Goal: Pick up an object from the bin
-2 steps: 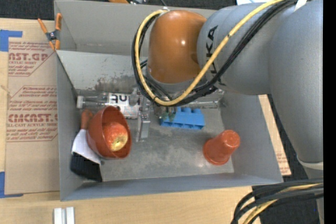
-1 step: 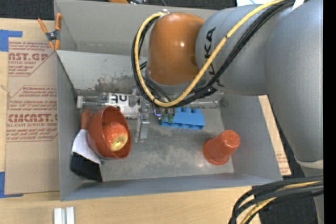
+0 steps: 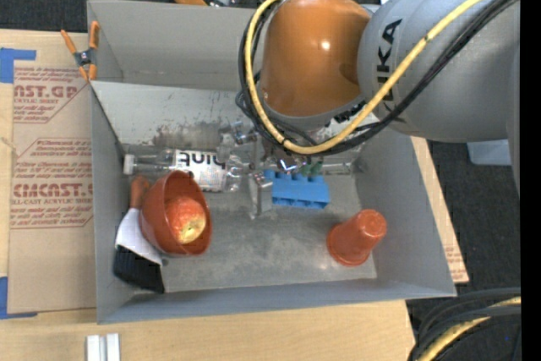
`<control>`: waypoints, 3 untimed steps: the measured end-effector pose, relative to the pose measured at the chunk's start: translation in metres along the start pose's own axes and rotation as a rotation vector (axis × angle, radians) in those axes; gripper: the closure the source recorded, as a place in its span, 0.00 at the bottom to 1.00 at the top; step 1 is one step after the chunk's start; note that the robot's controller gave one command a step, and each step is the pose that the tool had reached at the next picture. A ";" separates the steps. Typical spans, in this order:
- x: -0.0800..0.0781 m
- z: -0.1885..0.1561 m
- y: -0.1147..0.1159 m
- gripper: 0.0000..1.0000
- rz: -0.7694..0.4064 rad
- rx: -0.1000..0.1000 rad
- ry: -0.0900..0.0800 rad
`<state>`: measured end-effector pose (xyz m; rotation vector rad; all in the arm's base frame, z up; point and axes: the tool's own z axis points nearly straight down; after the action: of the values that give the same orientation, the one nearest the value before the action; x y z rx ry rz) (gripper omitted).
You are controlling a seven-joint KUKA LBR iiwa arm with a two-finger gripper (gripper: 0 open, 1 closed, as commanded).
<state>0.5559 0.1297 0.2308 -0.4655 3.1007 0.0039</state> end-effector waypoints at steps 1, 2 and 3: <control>0.024 0.079 0.011 0.00 0.253 -0.001 0.003; 0.009 0.073 0.011 0.00 0.167 0.001 -0.002; 0.008 0.081 0.023 0.00 0.157 0.000 -0.016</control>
Offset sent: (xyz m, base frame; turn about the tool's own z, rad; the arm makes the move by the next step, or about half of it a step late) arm 0.0023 0.0107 -0.0408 0.0510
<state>0.5417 0.1494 0.1494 -0.2203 3.1120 0.0081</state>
